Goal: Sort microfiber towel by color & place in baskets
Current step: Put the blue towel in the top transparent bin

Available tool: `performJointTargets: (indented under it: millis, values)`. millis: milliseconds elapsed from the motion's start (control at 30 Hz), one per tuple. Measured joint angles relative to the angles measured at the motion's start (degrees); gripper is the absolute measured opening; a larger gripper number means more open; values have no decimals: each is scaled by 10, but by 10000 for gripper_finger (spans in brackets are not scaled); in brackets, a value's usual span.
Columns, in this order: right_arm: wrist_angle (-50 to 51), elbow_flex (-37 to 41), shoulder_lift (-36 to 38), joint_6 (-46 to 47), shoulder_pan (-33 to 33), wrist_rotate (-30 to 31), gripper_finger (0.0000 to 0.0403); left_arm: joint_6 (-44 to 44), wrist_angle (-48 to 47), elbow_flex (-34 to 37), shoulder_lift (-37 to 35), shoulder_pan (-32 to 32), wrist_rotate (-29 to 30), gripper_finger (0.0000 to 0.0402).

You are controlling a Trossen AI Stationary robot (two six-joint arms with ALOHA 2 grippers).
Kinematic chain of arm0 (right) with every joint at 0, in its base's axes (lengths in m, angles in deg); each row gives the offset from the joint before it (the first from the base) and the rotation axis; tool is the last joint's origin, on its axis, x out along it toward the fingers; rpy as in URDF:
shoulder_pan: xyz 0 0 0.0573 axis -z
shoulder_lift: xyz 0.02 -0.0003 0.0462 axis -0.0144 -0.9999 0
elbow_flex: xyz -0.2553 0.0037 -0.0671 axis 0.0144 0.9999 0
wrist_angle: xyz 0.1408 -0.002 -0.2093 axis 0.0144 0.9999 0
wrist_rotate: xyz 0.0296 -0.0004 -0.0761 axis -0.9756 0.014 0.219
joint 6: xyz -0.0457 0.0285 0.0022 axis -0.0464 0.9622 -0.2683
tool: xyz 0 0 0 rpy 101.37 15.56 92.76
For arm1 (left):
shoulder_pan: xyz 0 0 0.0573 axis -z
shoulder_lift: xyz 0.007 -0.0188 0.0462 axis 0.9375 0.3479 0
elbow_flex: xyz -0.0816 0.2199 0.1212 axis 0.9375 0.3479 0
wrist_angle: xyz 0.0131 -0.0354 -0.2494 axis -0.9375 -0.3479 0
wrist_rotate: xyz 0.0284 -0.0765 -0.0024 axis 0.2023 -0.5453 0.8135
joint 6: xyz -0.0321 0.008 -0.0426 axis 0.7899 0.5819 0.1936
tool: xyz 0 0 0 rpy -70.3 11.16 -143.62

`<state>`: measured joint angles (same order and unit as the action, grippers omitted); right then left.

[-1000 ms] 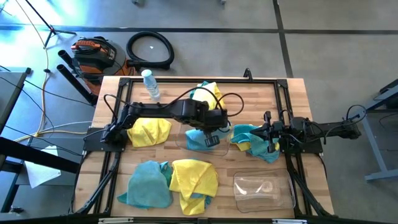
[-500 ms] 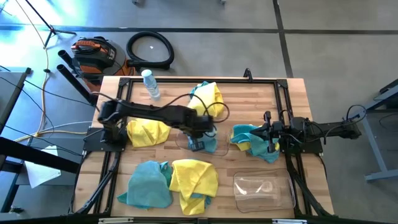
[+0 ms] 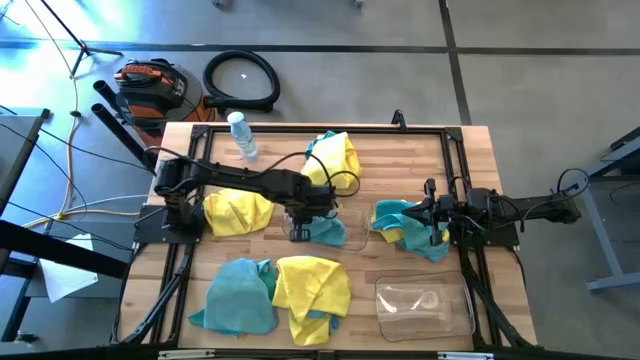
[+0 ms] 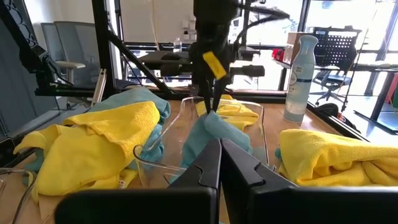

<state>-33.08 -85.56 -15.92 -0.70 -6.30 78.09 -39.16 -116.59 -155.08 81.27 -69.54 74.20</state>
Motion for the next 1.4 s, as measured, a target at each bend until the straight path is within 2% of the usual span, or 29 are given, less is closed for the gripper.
performJointTargets:
  millis: [267, 600, 1067, 1400]
  values:
    - [0, 0, 0, 0, 0, 0, 0, -92, 15, 0, 53, 0, 1, 0]
    - [0, 0, 0, 0, 0, 0, 0, -80, 17, -1, 100, -2, 10, 3]
    - [0, 0, 0, 0, 0, 0, 0, -62, 27, 0, 88, -2, 31, 98]
    - [0, 0, 0, 0, 0, 0, 0, -9, -33, -77, 86, -2, 50, 111]
